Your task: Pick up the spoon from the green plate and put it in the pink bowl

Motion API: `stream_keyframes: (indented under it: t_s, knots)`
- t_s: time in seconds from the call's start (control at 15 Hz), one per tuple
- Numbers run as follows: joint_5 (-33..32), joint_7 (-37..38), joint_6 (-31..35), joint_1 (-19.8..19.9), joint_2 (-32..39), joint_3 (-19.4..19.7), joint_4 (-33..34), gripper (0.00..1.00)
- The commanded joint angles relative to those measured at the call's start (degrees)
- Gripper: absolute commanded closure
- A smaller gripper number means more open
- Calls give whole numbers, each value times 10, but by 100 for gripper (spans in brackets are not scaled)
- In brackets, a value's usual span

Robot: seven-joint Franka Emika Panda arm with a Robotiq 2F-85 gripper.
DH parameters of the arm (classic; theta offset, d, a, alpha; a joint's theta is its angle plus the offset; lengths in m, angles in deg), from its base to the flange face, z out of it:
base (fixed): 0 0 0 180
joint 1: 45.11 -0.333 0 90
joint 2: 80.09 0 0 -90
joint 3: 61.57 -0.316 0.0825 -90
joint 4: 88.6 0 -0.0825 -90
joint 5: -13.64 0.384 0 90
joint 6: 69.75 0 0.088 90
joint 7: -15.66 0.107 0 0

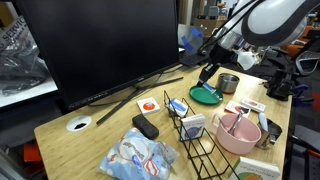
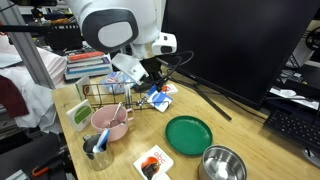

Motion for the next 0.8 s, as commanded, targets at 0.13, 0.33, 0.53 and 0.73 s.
stream_keyframes:
  t_s: [0.13, 0.33, 0.53, 0.73]
  knots:
    - [10, -13, 4, -10, -7, 4, -4, 93]
    - [21, -18, 27, -23, -36, -2, -32, 93]
    - [-24, 32, 56, -35, -73, 6, -80, 93]
    - [-57, 91, 73, -35, -123, 10, -142, 93]
